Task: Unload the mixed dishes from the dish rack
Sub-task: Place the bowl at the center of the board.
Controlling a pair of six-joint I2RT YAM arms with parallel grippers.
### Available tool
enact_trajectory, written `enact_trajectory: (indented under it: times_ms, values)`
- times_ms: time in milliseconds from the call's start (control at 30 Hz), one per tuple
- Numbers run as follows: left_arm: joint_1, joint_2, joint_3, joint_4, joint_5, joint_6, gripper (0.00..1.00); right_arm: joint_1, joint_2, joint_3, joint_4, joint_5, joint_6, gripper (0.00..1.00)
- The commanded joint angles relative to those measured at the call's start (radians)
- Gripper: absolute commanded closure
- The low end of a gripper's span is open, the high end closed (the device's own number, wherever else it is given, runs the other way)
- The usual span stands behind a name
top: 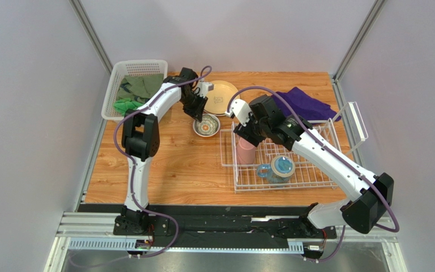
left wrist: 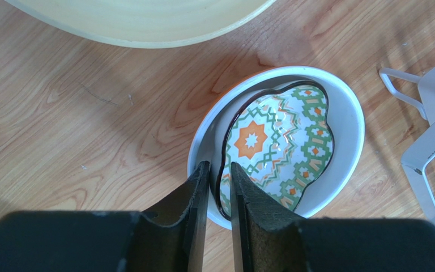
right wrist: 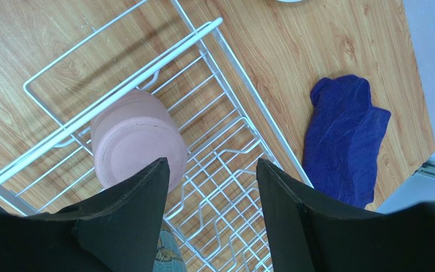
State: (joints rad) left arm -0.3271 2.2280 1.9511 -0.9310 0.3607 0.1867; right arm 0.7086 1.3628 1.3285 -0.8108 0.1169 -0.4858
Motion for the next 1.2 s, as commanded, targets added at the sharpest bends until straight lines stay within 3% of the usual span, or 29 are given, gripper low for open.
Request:
enact_trajectory:
  times_ms: [0,333,1167]
  values:
    - [-0.001,-0.027,0.002,0.003,-0.008,0.011,0.71,-0.008,-0.053,-0.003,0.035,-0.013,0.015,0.36]
    - [-0.003,-0.064,0.037,-0.023,-0.016,0.008,0.61,-0.006,-0.074,-0.002,0.027,-0.017,0.036,0.34]
    - [-0.013,-0.151,0.101,-0.055,-0.091,0.030,0.58,-0.008,-0.070,-0.025,-0.005,-0.077,0.073,0.30]
